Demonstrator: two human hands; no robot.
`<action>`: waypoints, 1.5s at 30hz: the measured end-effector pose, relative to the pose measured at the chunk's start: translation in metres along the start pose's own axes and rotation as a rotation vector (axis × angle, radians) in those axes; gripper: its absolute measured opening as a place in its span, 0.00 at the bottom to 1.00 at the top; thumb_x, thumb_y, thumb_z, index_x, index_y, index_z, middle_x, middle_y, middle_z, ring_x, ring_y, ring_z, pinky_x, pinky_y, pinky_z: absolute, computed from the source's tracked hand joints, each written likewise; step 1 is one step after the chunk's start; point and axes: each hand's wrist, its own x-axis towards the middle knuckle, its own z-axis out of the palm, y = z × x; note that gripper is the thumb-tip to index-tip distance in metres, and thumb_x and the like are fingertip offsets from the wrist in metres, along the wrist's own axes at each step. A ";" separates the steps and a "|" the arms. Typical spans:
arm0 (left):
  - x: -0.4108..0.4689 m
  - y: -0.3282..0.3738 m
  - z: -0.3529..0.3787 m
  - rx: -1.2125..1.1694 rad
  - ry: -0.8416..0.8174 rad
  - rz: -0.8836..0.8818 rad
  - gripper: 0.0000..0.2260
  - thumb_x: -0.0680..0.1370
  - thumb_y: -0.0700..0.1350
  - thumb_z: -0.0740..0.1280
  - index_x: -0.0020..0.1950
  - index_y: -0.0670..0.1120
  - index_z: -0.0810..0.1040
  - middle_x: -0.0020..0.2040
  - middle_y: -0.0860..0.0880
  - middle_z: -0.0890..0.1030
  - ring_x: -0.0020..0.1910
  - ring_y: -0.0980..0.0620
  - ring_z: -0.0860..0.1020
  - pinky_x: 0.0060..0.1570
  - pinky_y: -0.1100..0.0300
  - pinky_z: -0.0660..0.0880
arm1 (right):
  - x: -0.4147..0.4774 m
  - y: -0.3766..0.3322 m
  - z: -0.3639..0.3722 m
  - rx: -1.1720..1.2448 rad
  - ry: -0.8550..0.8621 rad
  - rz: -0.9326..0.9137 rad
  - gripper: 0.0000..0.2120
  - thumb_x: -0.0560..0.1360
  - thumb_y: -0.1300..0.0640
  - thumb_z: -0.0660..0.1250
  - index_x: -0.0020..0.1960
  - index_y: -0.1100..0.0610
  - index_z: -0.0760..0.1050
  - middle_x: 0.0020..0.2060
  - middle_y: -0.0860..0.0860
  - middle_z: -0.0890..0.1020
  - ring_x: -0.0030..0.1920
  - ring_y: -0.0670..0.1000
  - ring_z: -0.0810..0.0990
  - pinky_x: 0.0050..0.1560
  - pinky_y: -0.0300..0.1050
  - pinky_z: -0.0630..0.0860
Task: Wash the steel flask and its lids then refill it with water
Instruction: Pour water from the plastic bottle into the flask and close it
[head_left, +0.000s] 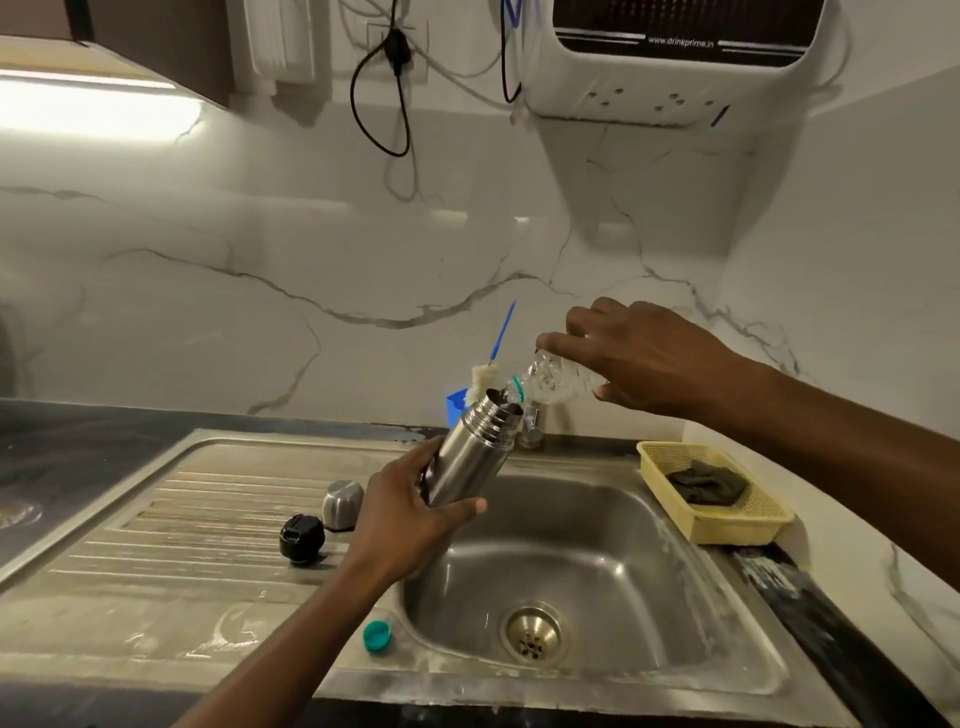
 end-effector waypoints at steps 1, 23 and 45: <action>0.000 0.001 0.002 -0.021 -0.005 -0.010 0.37 0.67 0.53 0.84 0.74 0.60 0.74 0.57 0.63 0.81 0.52 0.68 0.80 0.49 0.73 0.74 | 0.000 0.001 -0.001 -0.016 0.000 -0.009 0.37 0.74 0.51 0.76 0.78 0.49 0.62 0.64 0.55 0.76 0.57 0.54 0.77 0.45 0.45 0.73; 0.000 0.001 0.014 -0.042 -0.040 -0.030 0.36 0.69 0.54 0.82 0.74 0.60 0.71 0.60 0.60 0.80 0.52 0.66 0.78 0.48 0.70 0.73 | 0.003 0.007 -0.007 -0.020 0.079 -0.063 0.34 0.75 0.58 0.76 0.77 0.50 0.66 0.63 0.56 0.78 0.57 0.56 0.79 0.54 0.50 0.79; 0.001 0.010 0.017 -0.068 -0.062 -0.026 0.34 0.70 0.54 0.82 0.74 0.57 0.75 0.61 0.58 0.83 0.54 0.63 0.80 0.50 0.68 0.74 | 0.004 0.017 -0.010 -0.027 0.171 -0.099 0.30 0.72 0.63 0.77 0.72 0.55 0.73 0.59 0.59 0.80 0.54 0.59 0.80 0.53 0.57 0.81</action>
